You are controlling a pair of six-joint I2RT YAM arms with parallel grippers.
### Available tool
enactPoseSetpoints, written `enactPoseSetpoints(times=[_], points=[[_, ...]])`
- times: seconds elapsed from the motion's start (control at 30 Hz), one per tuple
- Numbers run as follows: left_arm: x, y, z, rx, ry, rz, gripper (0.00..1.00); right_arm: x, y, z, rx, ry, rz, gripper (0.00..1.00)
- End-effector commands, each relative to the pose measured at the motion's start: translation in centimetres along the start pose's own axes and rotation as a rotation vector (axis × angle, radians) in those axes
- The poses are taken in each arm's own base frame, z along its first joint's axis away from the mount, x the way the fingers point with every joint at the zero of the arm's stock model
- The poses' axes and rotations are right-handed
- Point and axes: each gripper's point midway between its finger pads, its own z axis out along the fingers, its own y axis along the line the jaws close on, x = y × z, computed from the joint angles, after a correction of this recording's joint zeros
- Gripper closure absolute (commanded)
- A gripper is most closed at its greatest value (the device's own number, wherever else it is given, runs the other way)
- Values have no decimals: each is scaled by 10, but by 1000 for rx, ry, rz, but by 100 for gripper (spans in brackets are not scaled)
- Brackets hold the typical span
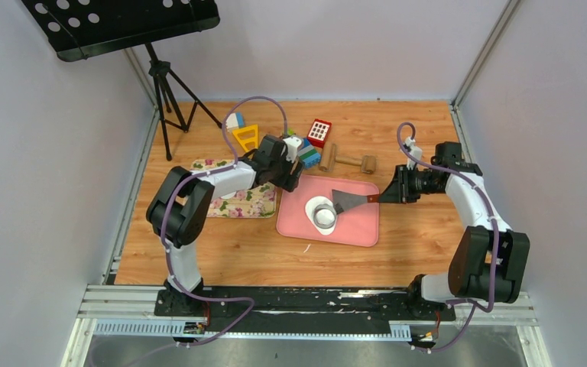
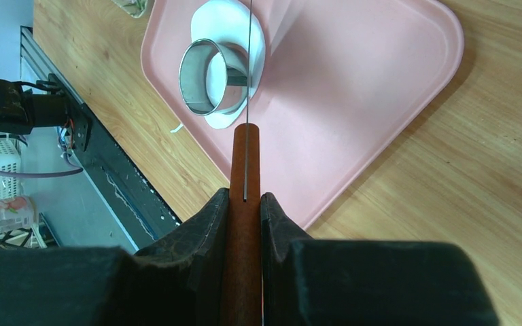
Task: Roll out the dumpling wrappers from the dough
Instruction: Remove the dumpling wrapper from the work surface.
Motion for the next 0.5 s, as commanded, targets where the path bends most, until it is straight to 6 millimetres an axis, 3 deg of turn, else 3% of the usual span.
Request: enactPoseSetpoints(times=[0.0, 0.23, 0.47], points=[[-14, -1, 3, -9, -18, 33, 22, -9, -5, 1, 33, -8, -36, 100], [-8, -1, 6, -14, 7, 40, 28, -16, -15, -5, 204, -15, -160, 100], [-2, -1, 7, -10, 22, 36, 29, -33, -10, -19, 309, -49, -270, 100]])
